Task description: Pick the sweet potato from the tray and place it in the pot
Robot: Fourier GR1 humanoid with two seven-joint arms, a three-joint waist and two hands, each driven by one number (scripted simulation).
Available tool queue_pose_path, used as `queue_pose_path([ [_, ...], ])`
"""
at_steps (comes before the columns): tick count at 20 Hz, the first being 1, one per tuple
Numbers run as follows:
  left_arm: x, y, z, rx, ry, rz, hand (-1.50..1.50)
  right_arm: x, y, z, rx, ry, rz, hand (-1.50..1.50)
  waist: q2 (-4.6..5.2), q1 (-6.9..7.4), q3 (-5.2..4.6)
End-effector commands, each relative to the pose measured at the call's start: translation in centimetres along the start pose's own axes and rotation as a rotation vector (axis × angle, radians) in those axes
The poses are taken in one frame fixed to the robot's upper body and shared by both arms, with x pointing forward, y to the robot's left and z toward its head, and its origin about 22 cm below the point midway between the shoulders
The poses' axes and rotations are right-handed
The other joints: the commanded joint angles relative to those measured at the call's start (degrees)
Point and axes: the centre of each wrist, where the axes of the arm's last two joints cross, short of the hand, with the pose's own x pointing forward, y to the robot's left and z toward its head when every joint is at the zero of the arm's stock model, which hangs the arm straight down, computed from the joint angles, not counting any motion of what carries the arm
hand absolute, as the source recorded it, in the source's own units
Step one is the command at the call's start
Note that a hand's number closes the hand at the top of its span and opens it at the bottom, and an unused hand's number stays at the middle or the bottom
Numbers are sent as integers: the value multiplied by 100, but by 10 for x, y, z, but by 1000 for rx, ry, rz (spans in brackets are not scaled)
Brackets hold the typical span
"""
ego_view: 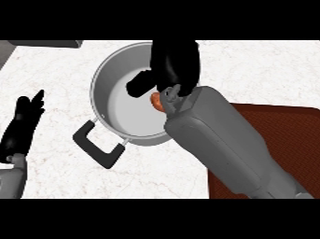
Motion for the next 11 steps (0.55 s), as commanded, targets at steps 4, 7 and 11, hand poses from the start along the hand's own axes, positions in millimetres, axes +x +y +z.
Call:
queue_pose_path([
  [4, -13, 3, 4, 14, 1, -4, 0, -13, -4, -7, -237, 54, -375, -150, -28, -117, 4],
  [7, -10, 5, -2, 26, 22, 18, 0, -12, -9, -7, -334, 50, -447, -150, -43, -219, 2],
  [11, -19, 17, 11, 45, 42, 23, 0, -54, -27, 3, -436, 58, -481, -150, -102, -353, 11],
])
